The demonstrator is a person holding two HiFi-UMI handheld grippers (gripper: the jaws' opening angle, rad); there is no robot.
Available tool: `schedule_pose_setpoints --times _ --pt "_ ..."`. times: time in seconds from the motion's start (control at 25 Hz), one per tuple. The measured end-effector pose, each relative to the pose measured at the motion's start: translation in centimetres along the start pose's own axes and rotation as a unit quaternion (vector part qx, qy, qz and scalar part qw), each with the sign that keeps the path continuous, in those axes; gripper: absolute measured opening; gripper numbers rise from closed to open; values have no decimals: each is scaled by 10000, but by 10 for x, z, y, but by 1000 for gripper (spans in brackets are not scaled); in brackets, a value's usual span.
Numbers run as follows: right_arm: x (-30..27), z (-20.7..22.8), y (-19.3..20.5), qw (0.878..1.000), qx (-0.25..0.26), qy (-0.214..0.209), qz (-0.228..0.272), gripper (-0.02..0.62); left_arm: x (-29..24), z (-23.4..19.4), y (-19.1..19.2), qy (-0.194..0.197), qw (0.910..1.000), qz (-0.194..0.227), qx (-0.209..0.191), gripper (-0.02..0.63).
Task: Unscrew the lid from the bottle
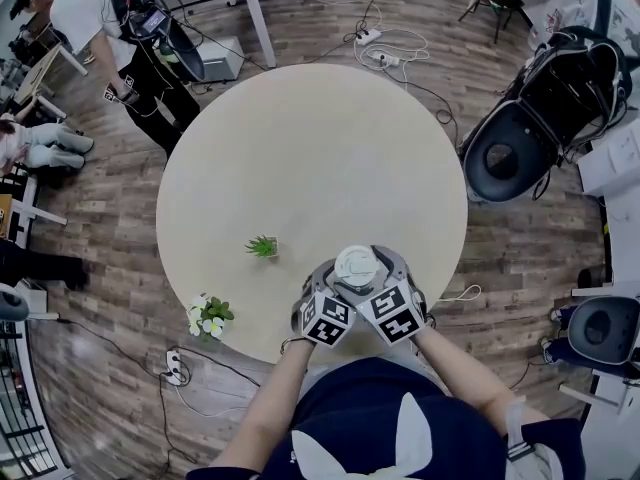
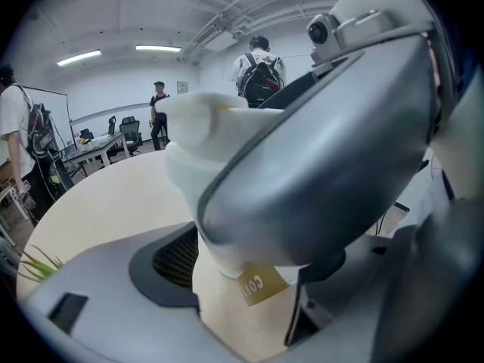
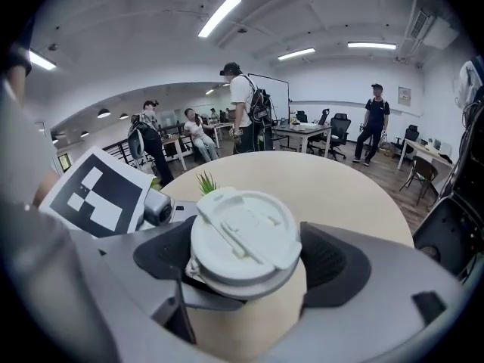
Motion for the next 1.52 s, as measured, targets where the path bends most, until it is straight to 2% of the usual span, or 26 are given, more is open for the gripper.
schedule_pose_setpoints --times 0.36,0.56,0.64,0.8,1.12,1.28,1.52 --pt "-1 1 0 9965 334 -724 -253 442 0 0 -1 14 10000 20 13 344" --pt "0 1 1 9851 711 -1474 -523 431 1 -1 1 3 10000 37 70 344" --pt "3 1 3 9818 779 -1641 -559 430 1 1 1 -11 10000 53 84 344" --pt "6 2 1 9832 748 -1593 -482 430 1 3 -2 -24 9999 44 107 344" --pt "-5 1 0 9931 490 -1055 -121 460 2 0 -4 23 10000 52 76 344" --pt "-6 1 1 9923 571 -1090 -104 457 1 0 -2 25 9999 55 84 344" --pt "-7 -1 3 9873 786 -1377 -69 456 0 0 0 39 10000 49 74 344"
Point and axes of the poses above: the fingertips, and each gripper's own axes: x backward along the fingers, z to its right, y out of its underside, the point moved 3 cm from there along x, backward along the fingers, and after that the axes turned 11 degrees about z, right-handed, at the moved point
